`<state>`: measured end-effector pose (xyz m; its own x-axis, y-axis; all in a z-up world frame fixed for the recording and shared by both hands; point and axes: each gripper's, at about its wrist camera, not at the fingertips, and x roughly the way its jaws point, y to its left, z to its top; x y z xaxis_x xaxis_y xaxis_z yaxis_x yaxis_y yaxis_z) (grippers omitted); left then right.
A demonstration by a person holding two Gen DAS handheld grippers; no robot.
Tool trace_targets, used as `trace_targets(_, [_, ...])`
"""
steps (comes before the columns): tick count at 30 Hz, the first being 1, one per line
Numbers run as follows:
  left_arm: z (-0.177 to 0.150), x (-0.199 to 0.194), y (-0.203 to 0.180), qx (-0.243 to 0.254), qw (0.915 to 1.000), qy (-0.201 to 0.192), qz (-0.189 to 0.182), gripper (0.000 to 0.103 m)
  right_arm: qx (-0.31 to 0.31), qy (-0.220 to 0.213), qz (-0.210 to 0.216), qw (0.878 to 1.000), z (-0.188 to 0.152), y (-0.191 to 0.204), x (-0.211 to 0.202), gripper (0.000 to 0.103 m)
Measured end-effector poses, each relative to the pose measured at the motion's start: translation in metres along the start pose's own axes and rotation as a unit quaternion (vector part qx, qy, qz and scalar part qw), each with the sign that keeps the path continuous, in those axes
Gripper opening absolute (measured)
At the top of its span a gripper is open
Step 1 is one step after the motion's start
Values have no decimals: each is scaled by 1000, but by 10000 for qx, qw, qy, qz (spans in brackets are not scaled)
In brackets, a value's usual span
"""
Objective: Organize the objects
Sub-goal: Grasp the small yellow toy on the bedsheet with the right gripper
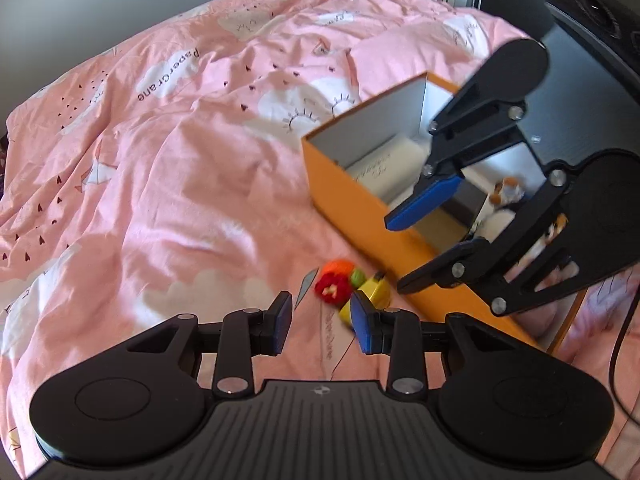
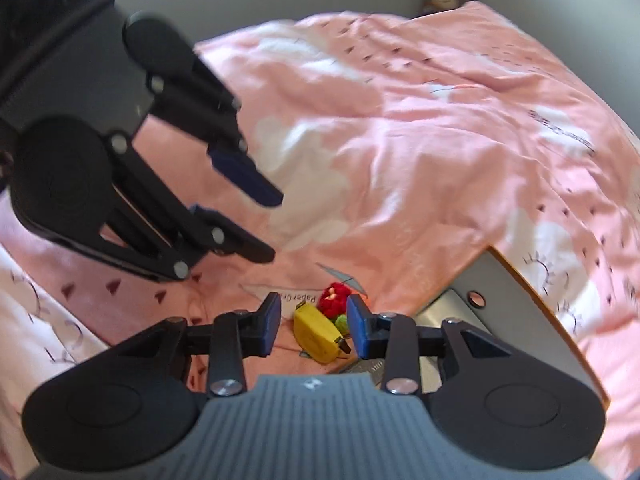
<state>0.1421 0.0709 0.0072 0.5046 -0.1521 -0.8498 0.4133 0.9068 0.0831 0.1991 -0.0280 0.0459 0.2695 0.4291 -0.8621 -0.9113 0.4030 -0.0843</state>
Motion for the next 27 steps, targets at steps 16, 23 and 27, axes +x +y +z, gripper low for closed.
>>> trace_targets(16, [-36,30,29,115,9978,389,-517,41,-1650,2210,198,9610,16,10,118,37])
trace_targets(23, [-37,38,38,98,9975,405,-578,42,-1682,2559,395,9511,18,9,131,30])
trace_targets(27, [-38,41,39,121,9972,438,-597,43,-1744,2635,421,9478,17,12,133,24])
